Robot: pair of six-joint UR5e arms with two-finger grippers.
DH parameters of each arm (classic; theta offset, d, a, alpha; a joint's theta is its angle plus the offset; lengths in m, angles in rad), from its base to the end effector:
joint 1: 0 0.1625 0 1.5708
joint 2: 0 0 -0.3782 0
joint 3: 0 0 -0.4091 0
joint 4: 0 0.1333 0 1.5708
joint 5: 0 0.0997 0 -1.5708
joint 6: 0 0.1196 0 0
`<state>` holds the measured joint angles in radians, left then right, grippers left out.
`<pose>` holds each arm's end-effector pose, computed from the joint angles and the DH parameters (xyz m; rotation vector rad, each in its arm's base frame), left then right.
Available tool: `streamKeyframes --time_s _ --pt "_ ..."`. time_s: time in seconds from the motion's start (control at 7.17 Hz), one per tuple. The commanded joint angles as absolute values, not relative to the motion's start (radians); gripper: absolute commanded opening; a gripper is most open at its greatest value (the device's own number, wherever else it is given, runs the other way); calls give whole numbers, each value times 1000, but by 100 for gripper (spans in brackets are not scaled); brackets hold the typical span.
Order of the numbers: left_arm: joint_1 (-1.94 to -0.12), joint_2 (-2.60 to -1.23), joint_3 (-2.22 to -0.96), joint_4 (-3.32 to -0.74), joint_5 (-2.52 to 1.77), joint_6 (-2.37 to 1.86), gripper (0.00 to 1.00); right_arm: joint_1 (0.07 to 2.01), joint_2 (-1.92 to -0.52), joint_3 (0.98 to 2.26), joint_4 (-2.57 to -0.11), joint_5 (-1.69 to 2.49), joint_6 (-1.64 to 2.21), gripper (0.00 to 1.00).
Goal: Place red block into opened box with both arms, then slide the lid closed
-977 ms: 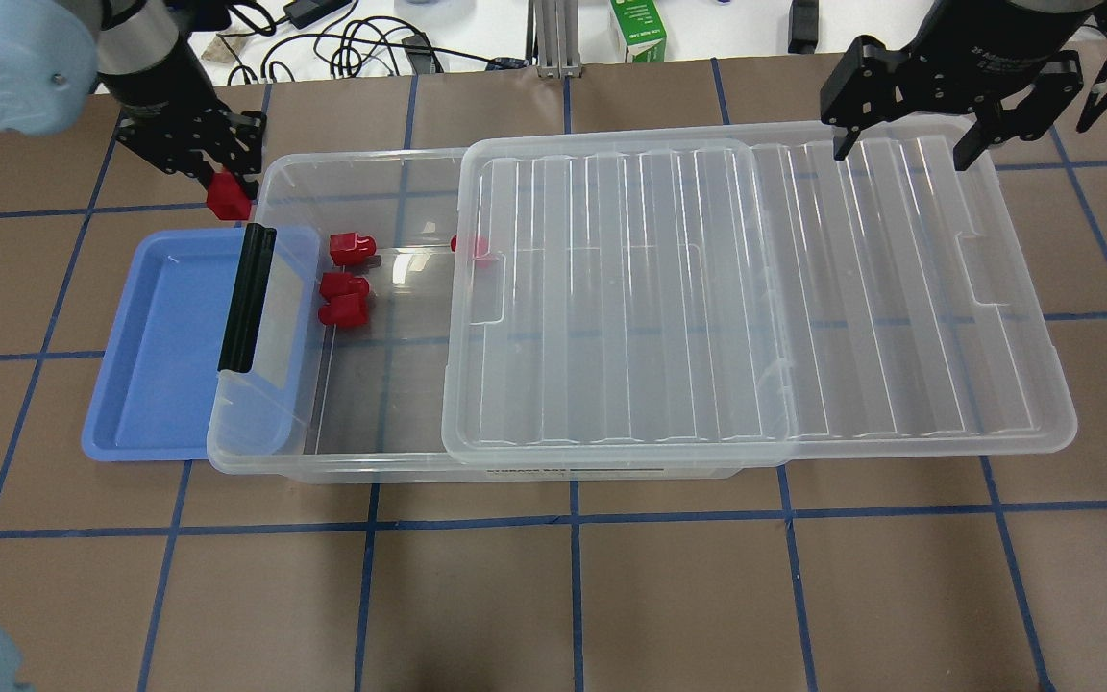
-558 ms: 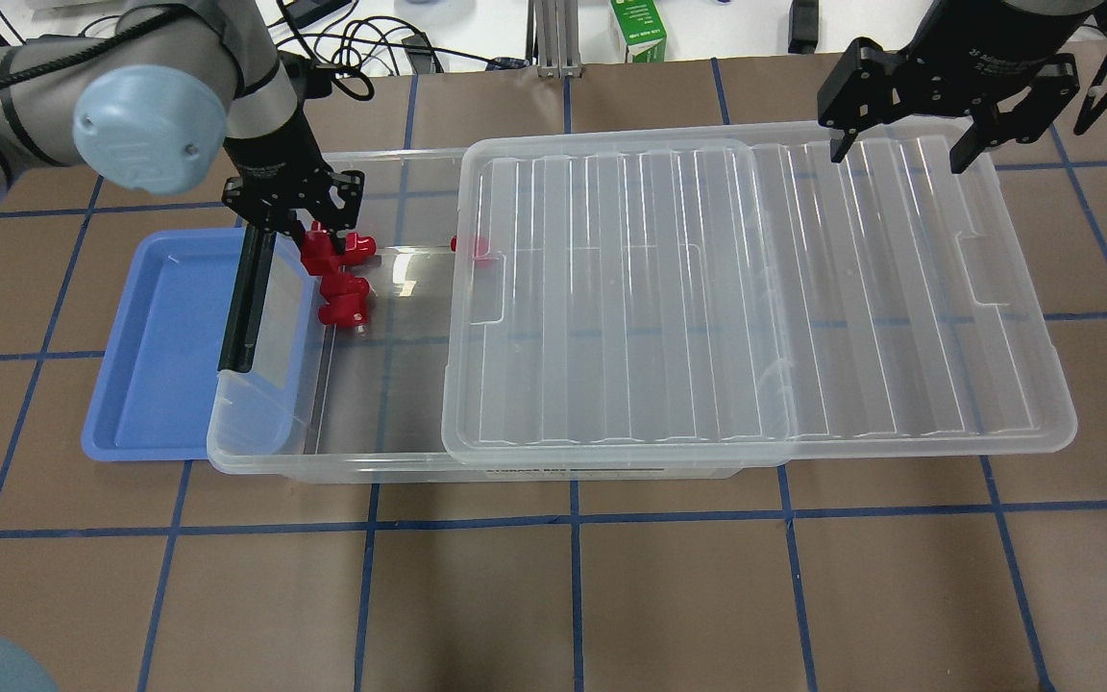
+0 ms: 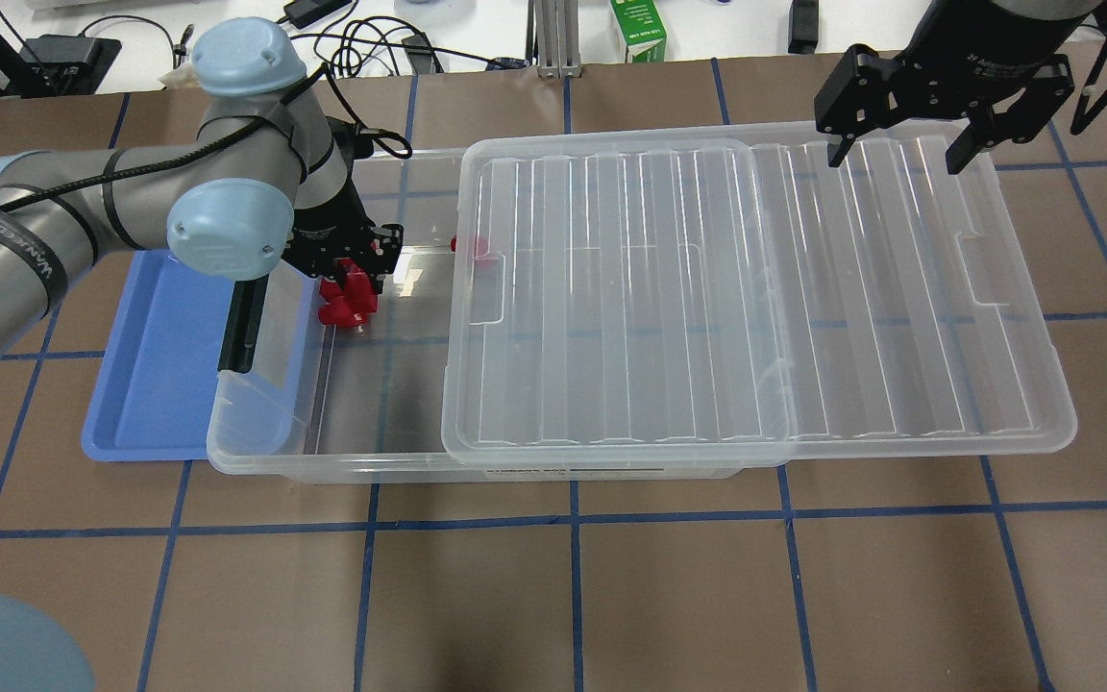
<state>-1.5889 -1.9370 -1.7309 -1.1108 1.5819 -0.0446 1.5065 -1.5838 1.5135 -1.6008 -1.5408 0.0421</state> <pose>-0.1425 -0.5782 0.1842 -0.0409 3.1265 0.1031 0.1036 -0.5221 0.4604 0.1630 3.1045 -0.1565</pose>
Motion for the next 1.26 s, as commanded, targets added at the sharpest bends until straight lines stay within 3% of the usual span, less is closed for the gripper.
streamKeyframes --time_s 0.0,0.84,1.12 --pt "-1589 -1976 -1743 -1089 1575 -49 0 1502 -1580 1513 -1606 -1543 38 100" --pt "-1589 -2020 -1762 -1072 1574 -34 0 1113 -1617 1480 -1499 -1618 -597 100" --pt "-1589 -2035 -1766 -1066 1574 -32 21 987 -1617 1480 -1493 -1611 -754 100"
